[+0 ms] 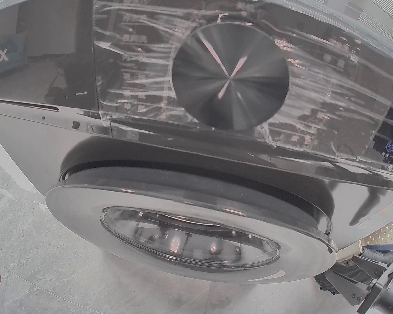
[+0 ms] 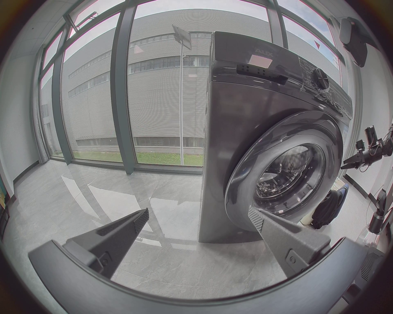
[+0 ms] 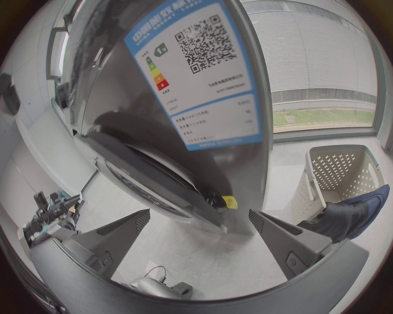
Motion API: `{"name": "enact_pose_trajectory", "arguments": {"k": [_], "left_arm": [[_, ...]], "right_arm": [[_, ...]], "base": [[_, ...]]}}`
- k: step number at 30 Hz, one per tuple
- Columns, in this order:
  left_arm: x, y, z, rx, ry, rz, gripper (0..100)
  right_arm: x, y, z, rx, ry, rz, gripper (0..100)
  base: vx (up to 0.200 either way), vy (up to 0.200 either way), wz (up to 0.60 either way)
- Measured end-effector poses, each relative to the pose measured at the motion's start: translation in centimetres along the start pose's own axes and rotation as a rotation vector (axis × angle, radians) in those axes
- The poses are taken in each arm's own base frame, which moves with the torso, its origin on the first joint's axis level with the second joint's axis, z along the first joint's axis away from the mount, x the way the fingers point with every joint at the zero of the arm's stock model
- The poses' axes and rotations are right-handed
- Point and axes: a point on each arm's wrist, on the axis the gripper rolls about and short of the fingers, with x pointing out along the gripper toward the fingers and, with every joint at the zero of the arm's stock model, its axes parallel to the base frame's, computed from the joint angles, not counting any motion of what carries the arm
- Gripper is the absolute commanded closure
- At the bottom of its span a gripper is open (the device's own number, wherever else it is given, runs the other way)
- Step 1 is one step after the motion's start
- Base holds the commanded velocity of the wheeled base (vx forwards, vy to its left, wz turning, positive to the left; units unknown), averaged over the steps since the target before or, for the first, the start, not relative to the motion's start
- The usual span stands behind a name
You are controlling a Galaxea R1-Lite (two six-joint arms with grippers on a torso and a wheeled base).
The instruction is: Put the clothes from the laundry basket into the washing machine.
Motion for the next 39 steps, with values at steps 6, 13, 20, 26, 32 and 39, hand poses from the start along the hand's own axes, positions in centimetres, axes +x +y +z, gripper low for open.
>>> {"name": "enact_pose_trajectory", "arguments": {"k": [6,13,20,26,32,39], "left_arm": [[0.0,0.0,0.0,0.0,0.0,0.0,0],[0.0,0.0,0.0,0.0,0.0,0.0,0],[0.0,0.0,0.0,0.0,0.0,0.0,0],[0.0,0.0,0.0,0.0,0.0,0.0,0],[0.0,0.0,0.0,0.0,0.0,0.0,0],[0.0,0.0,0.0,0.0,0.0,0.0,0]], "right_arm": [[2.1,0.8,0.3,0.001,0.036,0.013,0],[4.3,1.2,0.7,-0.036,0.017,0.028,0],[6.0,2.2,0.0,-0.065,0.04,0.032,0],[5.6,2.7,-1.4,-0.088,0.088,0.05,0],[4.9,2.6,-1.8,-0.093,0.097,0.056,0],[5.0,2.7,-1.5,-0.098,0.081,0.06,0]], "base": [[0.0,0.0,0.0],[0.0,0.0,0.0],[-0.171,0.0,0.0],[-0.1,0.0,0.0],[0.0,0.0,0.0],[0.0,0.0,0.0]]}}
